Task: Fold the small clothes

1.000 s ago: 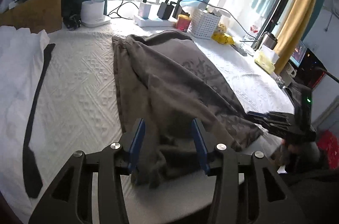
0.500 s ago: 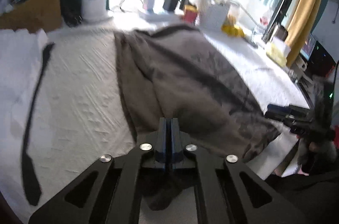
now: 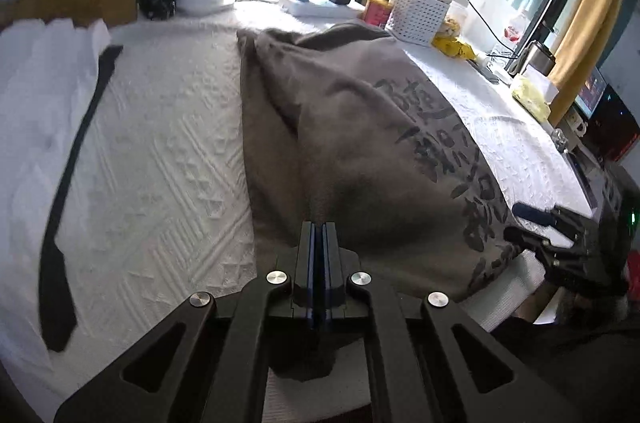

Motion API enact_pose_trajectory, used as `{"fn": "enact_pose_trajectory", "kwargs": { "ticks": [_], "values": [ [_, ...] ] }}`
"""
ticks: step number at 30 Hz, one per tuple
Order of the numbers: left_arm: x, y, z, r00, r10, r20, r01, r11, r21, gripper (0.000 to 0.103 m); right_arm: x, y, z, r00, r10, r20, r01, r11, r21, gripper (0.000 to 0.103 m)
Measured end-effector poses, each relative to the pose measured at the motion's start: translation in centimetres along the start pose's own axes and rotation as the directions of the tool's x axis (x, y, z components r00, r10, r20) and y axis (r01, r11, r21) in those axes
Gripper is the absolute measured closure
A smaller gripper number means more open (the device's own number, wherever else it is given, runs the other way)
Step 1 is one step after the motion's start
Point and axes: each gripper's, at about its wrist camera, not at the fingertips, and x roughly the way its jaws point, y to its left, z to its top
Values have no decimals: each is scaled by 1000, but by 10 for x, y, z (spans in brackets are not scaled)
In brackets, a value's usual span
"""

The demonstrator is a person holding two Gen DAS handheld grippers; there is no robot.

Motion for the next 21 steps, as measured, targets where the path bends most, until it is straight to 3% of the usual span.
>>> {"fn": "enact_pose_trajectory", "kwargs": {
  "ticks": [7,10,16,17,19,20,21],
  "values": [
    [7,-5,-12,999,33,-22,-32,998,49,99,-2,2,1,1000,-21,-13,21,1000,19,83],
    [6,-3,-16,999,28,-21,-28,999,26,98,-2,3,2,999,-25,-23,25,999,23,83],
    [3,-5,-22,999,33,-7,-33,999,18,88,-3,1,2,999,-15,-31,17,999,42,83],
    [3,-7,-21,999,43,-9,-42,999,27,84,-3,1,2,999,-12,-33,14,999,43,83],
    [0,-13,-19,998,67,-13,-67,997,50,66,-3,-1,4,999,-1,-43,3,999,46,83],
    [-1,-16,-18,996,85,-11,-85,994,65,40,-3,-1,4,999,5,-48,-3,999,46,83],
    [-2,-19,-17,994,105,-4,-105,991,81,26,-4,-3,5,998,11,-54,-8,999,44,81]
  ]
}}
